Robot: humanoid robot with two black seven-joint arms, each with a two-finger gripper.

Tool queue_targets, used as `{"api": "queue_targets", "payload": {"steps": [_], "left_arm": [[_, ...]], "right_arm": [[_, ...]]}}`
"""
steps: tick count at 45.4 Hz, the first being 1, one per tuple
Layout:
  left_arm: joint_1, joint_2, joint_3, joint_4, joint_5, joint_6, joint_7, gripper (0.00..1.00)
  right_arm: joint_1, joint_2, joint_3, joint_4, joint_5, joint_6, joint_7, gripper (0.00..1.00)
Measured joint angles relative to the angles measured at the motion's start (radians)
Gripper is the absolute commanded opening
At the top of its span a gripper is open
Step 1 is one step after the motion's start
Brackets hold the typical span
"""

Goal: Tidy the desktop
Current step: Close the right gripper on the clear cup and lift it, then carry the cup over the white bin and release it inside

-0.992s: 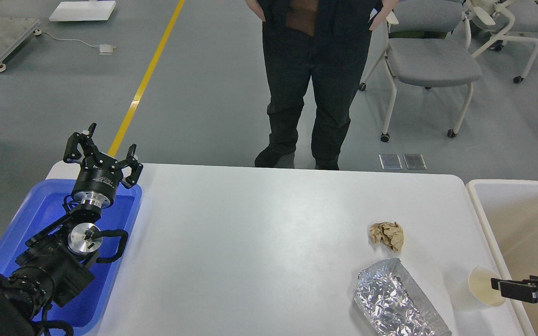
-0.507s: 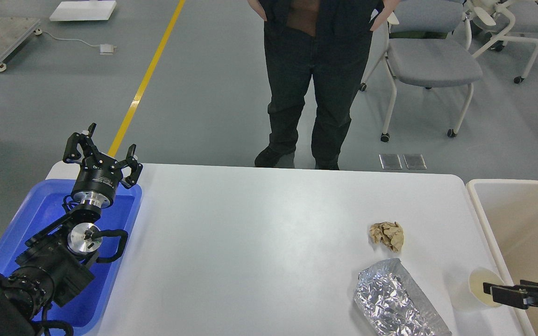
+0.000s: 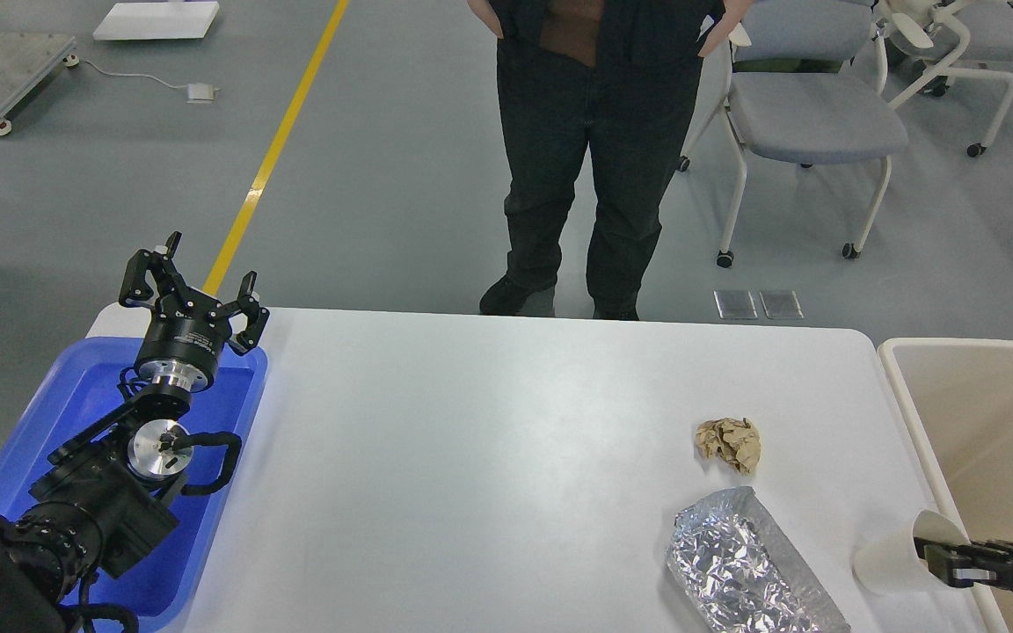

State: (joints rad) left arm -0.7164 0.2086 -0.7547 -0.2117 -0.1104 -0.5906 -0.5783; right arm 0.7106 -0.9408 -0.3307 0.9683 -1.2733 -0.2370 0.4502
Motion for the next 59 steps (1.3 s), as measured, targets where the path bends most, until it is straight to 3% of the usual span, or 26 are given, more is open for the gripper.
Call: {"api": "queue_targets", "payload": {"steps": [10, 23, 39, 59], "left_arm": [[0.000, 0.000, 0.000, 0.000, 0.000, 0.000, 0.000, 1.00], [0.000, 0.000, 0.000, 0.000, 0.000, 0.000, 0.000, 1.00], [0.000, 0.000, 0.000, 0.000, 0.000, 0.000, 0.000, 1.00], [0.000, 0.000, 0.000, 0.000, 0.000, 0.000, 0.000, 1.00]], "right_arm": [[-0.001, -0.002, 0.005, -0.004, 0.002, -0.002, 0.020, 0.00], [0.015, -0.040, 0.035, 0.003, 0.077, 0.038, 0.129, 0.00], [0.149, -0.176, 0.062, 0.013, 0.188, 0.268, 0.280, 0.00], [0.401, -0.325, 0.089, 0.022, 0.215, 0.555, 0.328, 0.00]]}}
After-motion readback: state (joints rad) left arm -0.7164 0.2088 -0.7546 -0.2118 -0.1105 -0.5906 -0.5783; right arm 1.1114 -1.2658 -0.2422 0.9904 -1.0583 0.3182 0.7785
